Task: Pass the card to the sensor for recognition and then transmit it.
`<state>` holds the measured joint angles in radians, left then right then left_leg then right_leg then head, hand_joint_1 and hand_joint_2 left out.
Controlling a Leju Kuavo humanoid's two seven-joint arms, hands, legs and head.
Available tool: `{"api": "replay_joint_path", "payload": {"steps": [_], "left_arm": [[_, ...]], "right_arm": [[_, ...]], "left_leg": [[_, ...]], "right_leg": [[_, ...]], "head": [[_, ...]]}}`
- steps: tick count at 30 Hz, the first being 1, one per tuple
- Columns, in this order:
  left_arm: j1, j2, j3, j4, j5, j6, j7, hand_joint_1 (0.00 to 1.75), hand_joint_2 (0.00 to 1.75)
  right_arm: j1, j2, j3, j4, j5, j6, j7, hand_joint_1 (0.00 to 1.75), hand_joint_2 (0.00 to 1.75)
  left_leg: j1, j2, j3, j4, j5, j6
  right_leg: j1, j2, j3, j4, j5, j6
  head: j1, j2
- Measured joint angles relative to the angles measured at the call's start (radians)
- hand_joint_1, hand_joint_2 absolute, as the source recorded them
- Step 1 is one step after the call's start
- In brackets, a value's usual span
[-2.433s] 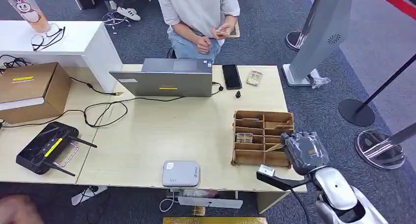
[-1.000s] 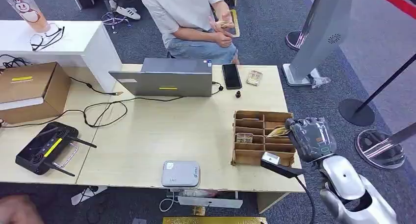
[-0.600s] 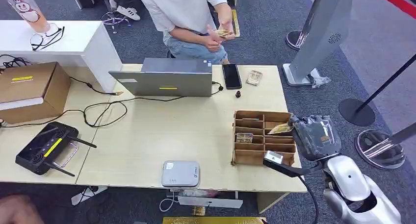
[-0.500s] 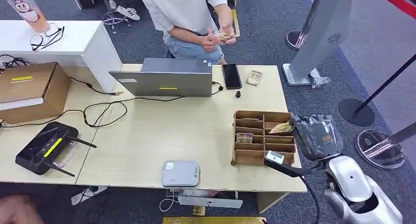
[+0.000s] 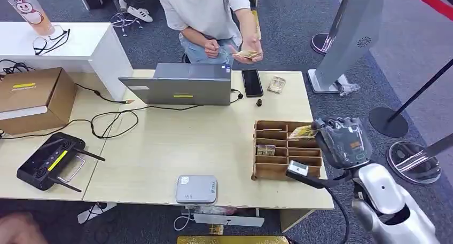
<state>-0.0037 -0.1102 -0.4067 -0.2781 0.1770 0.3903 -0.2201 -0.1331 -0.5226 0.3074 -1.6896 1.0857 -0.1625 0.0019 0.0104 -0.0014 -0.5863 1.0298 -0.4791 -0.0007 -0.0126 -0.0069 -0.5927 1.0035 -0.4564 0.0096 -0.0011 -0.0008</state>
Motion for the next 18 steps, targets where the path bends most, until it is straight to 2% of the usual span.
{"api": "replay_joint_path", "payload": {"steps": [3, 5, 8, 14, 18], "left_arm": [[-0.006, 0.007, 0.000, 0.013, 0.000, -0.013, 0.013, 0.00, 0.00], [-0.006, 0.001, 0.000, 0.025, 0.002, 0.001, 0.032, 0.00, 0.00], [-0.007, -0.014, 0.000, 0.033, 0.002, 0.009, 0.035, 0.00, 0.00], [-0.018, -0.016, -0.002, 0.044, -0.008, 0.014, 0.040, 0.00, 0.00], [-0.073, -0.020, -0.015, 0.044, -0.024, 0.030, 0.100, 0.00, 0.00]], "right_arm": [[-0.038, 0.007, 0.015, 0.025, -0.012, -0.006, -0.012, 1.75, 1.75], [-0.069, 0.018, 0.032, 0.046, -0.018, -0.008, -0.016, 1.75, 1.75], [-0.109, 0.037, 0.054, 0.071, -0.020, -0.016, -0.022, 1.75, 1.75], [-0.154, 0.079, 0.088, 0.111, -0.026, -0.045, -0.021, 1.75, 1.75], [-0.200, 0.112, 0.123, 0.139, -0.018, -0.051, -0.020, 1.75, 1.75]], "left_leg": [[0.000, 0.000, 0.000, 0.000, 0.000, 0.000], [0.000, 0.000, 0.000, 0.000, 0.000, 0.000], [0.000, 0.000, 0.000, 0.000, 0.000, 0.000], [0.000, -0.001, 0.000, 0.000, 0.000, 0.000], [0.000, -0.001, 0.000, 0.000, 0.001, 0.000]], "right_leg": [[0.000, 0.000, 0.000, 0.000, 0.000, 0.000], [0.000, 0.000, 0.000, 0.000, 0.000, 0.000], [0.000, -0.001, 0.000, 0.000, 0.000, 0.000], [0.000, -0.001, 0.000, 0.000, 0.000, 0.000], [0.000, -0.001, 0.000, 0.000, 0.000, 0.000]], "head": [[0.000, 0.000], [0.000, 0.000], [0.000, 0.000], [0.000, 0.000], [0.000, 0.000]]}}
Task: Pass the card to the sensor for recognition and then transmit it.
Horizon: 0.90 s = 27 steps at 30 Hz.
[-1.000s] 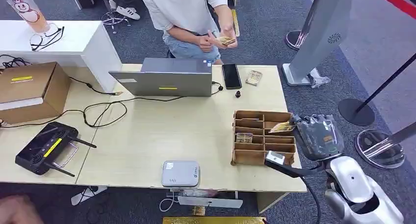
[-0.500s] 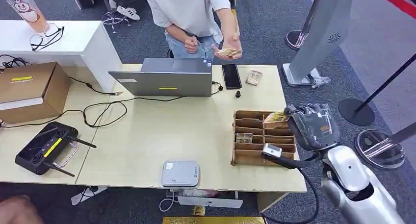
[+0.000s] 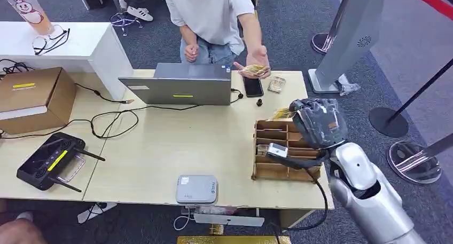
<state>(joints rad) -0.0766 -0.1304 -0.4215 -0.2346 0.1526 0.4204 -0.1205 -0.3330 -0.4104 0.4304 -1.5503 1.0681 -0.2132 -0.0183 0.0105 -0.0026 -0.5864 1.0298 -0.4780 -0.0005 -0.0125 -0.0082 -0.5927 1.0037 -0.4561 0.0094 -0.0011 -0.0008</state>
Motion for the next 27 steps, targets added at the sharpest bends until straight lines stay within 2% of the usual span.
{"api": "replay_joint_path", "payload": {"steps": [5, 14, 22, 27], "left_arm": [[-0.028, -0.006, -0.002, 0.000, 0.001, 0.015, 0.013, 0.00, 0.00], [-0.021, -0.010, -0.001, 0.000, 0.037, 0.034, -0.007, 0.00, 0.00], [0.000, 0.012, -0.001, 0.014, 0.039, 0.011, 0.027, 0.00, 0.00], [0.014, 0.027, -0.001, 0.024, 0.039, 0.003, 0.027, 0.00, 0.00]], "right_arm": [[-0.035, 0.037, 0.030, 0.025, -0.001, -0.011, 0.000, 1.75, 1.75], [-0.116, 0.111, 0.080, 0.078, -0.011, -0.011, -0.018, 1.75, 1.75], [-0.162, 0.155, 0.104, 0.113, -0.034, -0.026, -0.034, 1.75, 1.75], [-0.189, 0.175, 0.116, 0.142, -0.039, -0.028, -0.039, 1.75, 1.75]], "left_leg": [[0.000, 0.000, 0.000, 0.000, 0.002, -0.001], [0.000, 0.000, 0.000, 0.000, 0.001, -0.001], [0.000, 0.000, 0.000, 0.000, 0.001, -0.001], [0.000, 0.000, 0.000, 0.000, 0.001, -0.001]], "right_leg": [[0.000, 0.000, 0.000, 0.000, 0.000, 0.000], [0.000, 0.001, -0.001, 0.000, 0.000, 0.000], [0.000, 0.000, 0.000, 0.000, 0.000, 0.000], [0.000, 0.000, 0.000, 0.000, 0.000, 0.000]], "head": [[0.000, 0.000], [0.000, 0.000], [0.000, 0.000], [0.000, 0.000]]}}
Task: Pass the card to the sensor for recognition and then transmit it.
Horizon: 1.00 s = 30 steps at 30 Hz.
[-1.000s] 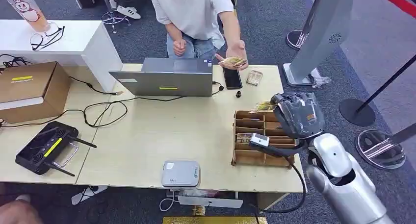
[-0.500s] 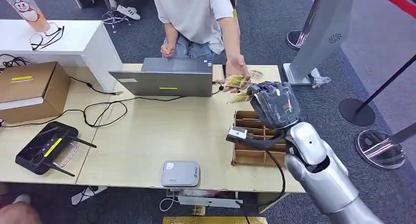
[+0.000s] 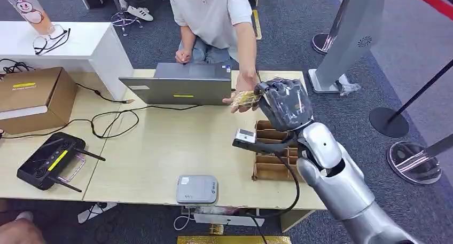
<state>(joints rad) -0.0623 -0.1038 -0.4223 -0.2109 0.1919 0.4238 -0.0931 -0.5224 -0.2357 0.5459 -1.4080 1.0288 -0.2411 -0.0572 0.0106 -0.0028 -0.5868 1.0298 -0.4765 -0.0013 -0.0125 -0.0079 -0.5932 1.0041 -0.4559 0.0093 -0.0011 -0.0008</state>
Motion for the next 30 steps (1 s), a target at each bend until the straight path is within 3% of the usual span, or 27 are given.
{"api": "replay_joint_path", "payload": {"steps": [9, 11, 12, 13, 30], "left_arm": [[0.008, 0.007, 0.001, 0.006, 0.015, 0.000, 0.012, 0.00, 0.00], [0.009, 0.007, 0.001, 0.008, 0.015, 0.000, 0.012, 0.00, 0.00], [0.010, 0.007, 0.001, 0.008, 0.015, 0.000, 0.012, 0.00, 0.00], [0.010, 0.007, 0.001, 0.009, 0.015, 0.000, 0.012, 0.00, 0.00], [0.012, 0.012, 0.002, 0.014, 0.018, 0.005, 0.021, 0.00, 0.00]], "right_arm": [[-0.048, 0.045, 0.021, 0.074, -0.013, 0.005, -0.006, 1.75, 1.75], [-0.055, 0.051, 0.026, 0.087, -0.013, 0.006, -0.006, 1.66, 1.75], [-0.059, 0.055, 0.029, 0.096, -0.012, 0.006, -0.004, 0.70, 1.75], [-0.062, 0.058, 0.031, 0.103, -0.010, 0.007, 0.000, 0.03, 1.75], [-0.076, 0.062, 0.054, 0.134, 0.021, 0.001, 0.035, 0.00, 1.75]], "left_leg": [[0.000, 0.000, 0.000, 0.000, 0.000, 0.000], [0.000, 0.000, 0.000, 0.000, 0.000, 0.000], [0.000, 0.000, 0.000, 0.000, 0.000, 0.000], [0.000, 0.000, 0.000, 0.000, 0.000, 0.000], [0.000, 0.000, 0.000, 0.000, 0.000, 0.000]], "right_leg": [[0.000, 0.000, 0.000, 0.000, 0.000, 0.000], [0.000, 0.000, 0.000, 0.000, 0.000, 0.000], [0.000, 0.000, 0.000, 0.000, 0.000, 0.000], [0.000, 0.000, 0.000, 0.000, 0.000, 0.000], [0.000, 0.000, 0.000, 0.000, 0.000, 0.000]], "head": [[0.000, 0.000], [0.000, 0.000], [0.000, 0.000], [0.000, 0.000], [0.000, 0.000]]}}
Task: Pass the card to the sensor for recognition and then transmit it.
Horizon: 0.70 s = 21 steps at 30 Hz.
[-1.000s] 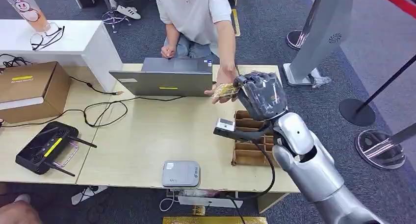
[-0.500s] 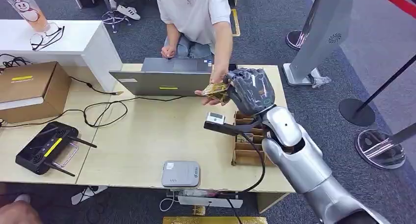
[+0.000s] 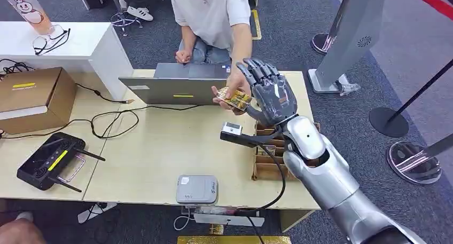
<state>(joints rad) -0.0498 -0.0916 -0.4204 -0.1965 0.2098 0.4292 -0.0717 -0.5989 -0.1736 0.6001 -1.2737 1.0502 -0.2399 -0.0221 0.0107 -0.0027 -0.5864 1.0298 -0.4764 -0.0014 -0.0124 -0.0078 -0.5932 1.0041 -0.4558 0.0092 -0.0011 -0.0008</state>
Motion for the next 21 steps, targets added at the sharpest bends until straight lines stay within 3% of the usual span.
{"api": "replay_joint_path", "payload": {"steps": [21], "left_arm": [[0.001, 0.002, 0.000, 0.000, 0.001, 0.004, 0.010, 0.00, 0.00]], "right_arm": [[0.003, 0.000, 0.000, -0.014, 0.003, -0.041, -0.007, 0.00, 1.75]], "left_leg": [[0.000, 0.000, 0.000, 0.000, 0.000, 0.000]], "right_leg": [[0.000, 0.000, 0.000, 0.000, 0.000, 0.000]], "head": [[0.000, 0.000]]}}
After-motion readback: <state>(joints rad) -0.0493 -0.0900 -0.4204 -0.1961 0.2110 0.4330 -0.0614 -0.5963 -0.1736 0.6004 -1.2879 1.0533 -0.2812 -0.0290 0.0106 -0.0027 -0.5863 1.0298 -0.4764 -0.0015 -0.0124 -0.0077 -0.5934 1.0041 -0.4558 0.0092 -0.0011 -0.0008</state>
